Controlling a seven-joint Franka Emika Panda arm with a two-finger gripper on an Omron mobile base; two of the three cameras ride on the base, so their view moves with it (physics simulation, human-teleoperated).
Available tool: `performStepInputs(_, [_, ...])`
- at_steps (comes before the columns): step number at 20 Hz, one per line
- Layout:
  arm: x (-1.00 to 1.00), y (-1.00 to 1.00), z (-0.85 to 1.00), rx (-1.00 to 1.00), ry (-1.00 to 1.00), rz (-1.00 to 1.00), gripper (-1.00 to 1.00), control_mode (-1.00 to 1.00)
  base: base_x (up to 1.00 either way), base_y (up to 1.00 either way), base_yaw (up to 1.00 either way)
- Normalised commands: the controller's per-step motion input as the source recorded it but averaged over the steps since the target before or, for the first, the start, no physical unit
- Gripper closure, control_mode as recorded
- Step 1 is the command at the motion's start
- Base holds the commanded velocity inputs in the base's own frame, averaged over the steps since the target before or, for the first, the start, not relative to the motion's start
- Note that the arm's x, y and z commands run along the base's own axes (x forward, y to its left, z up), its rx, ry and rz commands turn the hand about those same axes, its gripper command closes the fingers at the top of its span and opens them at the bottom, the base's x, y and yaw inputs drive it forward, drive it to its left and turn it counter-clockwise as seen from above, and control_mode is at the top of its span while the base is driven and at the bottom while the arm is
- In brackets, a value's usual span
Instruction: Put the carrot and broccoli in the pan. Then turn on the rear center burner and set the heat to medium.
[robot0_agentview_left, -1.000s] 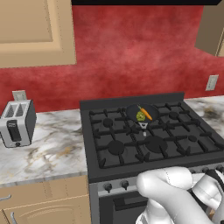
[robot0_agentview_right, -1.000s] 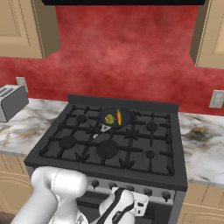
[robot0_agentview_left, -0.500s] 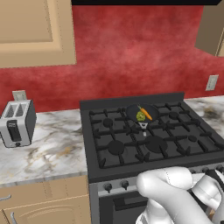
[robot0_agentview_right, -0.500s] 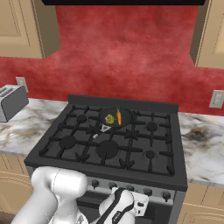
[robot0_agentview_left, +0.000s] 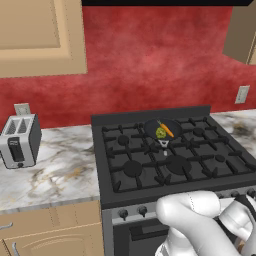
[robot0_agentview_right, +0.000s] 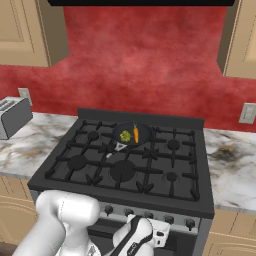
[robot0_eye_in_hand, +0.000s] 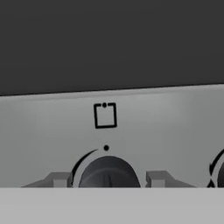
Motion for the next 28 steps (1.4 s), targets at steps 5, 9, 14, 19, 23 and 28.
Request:
performStepInputs(5, [0.00, 0.00, 0.00, -0.18, 0.00, 0.00, 1.00, -1.00, 0.00, 0.00, 0.00])
performStepInputs(9, [0.00, -0.01, -0.01, -0.23, 0.00, 0.00, 1.00, -1.00, 0.00, 0.00, 0.00])
performStepInputs(14, [0.00, 0.00, 0.00, -0.28, -0.02, 0.01, 1.00, -1.00, 0.00, 0.00, 0.00])
performStepInputs(19, [0.00, -0.06, -0.05, -0.31, 0.00, 0.03, 1.00, -1.00, 0.00, 0.00, 0.00])
performStepInputs(23, [0.00, -0.24, -0.01, -0.31, 0.00, 0.01, 1.00, -1.00, 0.00, 0.00, 0.00])
performStepInputs(28, [0.00, -0.25, -0.05, -0.31, 0.02, 0.00, 1.00, -1.00, 0.00, 0.00, 0.00])
